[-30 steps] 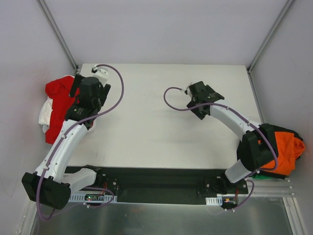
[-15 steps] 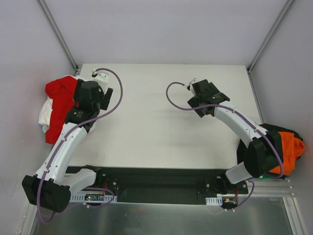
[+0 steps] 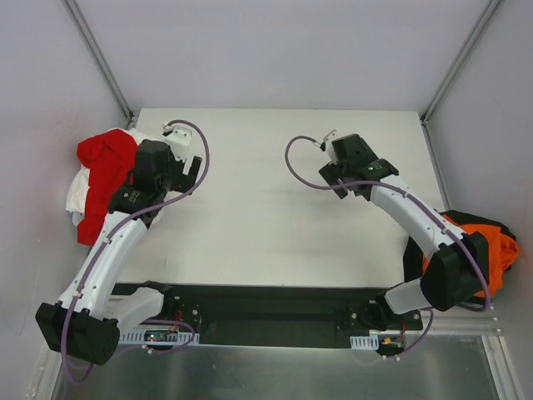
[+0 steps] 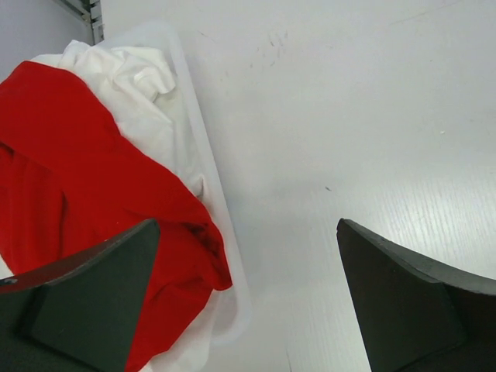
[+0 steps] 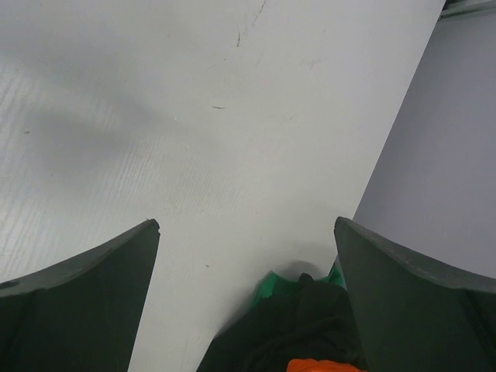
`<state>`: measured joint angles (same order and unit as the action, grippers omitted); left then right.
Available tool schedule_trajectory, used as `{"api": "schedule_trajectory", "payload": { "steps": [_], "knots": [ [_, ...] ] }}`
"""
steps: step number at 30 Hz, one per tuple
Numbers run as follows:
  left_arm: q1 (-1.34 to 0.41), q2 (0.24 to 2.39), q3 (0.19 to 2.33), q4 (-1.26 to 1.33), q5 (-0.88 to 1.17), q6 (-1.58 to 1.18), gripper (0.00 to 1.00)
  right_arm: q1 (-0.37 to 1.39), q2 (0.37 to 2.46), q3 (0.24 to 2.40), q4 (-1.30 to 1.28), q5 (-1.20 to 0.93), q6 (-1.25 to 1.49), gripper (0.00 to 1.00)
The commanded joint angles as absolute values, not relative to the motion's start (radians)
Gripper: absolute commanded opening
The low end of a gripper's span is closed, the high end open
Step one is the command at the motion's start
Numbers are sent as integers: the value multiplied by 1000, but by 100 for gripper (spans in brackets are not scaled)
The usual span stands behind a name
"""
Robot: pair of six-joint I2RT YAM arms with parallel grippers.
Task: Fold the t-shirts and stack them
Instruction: Put the neatly folded tshirt into the corner of the board with the right arm
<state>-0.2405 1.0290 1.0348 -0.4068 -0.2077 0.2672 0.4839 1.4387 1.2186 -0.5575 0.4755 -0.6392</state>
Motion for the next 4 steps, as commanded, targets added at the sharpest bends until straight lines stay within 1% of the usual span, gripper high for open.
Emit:
{"api": "schedule_trajectory", "payload": {
  "steps": [1,4],
  "knots": [
    [-233,1019,1040,-408,-144,239,99,483,1411,1224,-554,457,-618,100],
    [-233,1019,1039,-408,-143,241,99,483,1427,1226,-558,460,-621,100]
  ]
}}
